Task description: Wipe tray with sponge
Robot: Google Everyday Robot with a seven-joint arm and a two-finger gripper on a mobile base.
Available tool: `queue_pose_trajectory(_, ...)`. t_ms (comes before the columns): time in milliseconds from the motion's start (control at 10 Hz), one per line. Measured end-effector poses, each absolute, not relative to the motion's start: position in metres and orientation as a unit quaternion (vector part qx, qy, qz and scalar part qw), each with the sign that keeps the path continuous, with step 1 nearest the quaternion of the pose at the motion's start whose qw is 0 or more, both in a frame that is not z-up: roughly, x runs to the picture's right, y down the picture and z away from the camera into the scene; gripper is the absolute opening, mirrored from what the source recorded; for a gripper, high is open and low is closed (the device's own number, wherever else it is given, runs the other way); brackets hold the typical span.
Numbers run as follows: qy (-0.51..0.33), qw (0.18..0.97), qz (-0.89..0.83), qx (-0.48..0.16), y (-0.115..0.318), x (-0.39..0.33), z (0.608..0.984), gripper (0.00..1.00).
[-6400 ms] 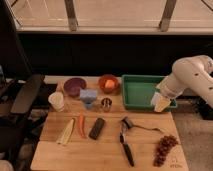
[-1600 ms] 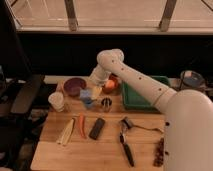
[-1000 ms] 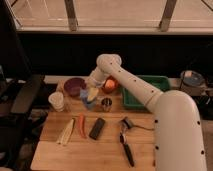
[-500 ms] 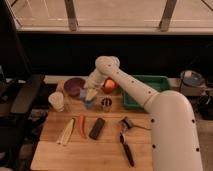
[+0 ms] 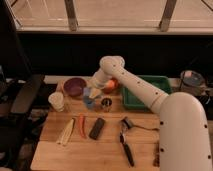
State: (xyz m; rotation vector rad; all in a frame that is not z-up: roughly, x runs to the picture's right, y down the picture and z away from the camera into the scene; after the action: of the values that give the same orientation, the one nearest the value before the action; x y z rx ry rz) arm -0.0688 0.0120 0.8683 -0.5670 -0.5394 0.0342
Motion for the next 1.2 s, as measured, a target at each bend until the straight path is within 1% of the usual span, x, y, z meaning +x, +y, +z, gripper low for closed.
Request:
queue_pose_trajectory(100,-0.253,0.932,0.026,-0.26,0.0,-0.05,0.857,0.0)
queue_pose_trajectory(400,-0.23,0.943,0.053,-0.234,-0.021,-0.002,0.839,0.0)
queue_pose_trajectory(700,-0.193,0.949,0.115,-0.222,-0.027,0.078,0.835,0.0)
queue_pose_trajectory(900,-0.178,0.946,0.154,-0.224,-0.024,0.124,0.838,0.0)
queue_pose_trajectory(1200,-0.179,0.945,0.154,-0.225,-0.024,0.123,0.838,0.0)
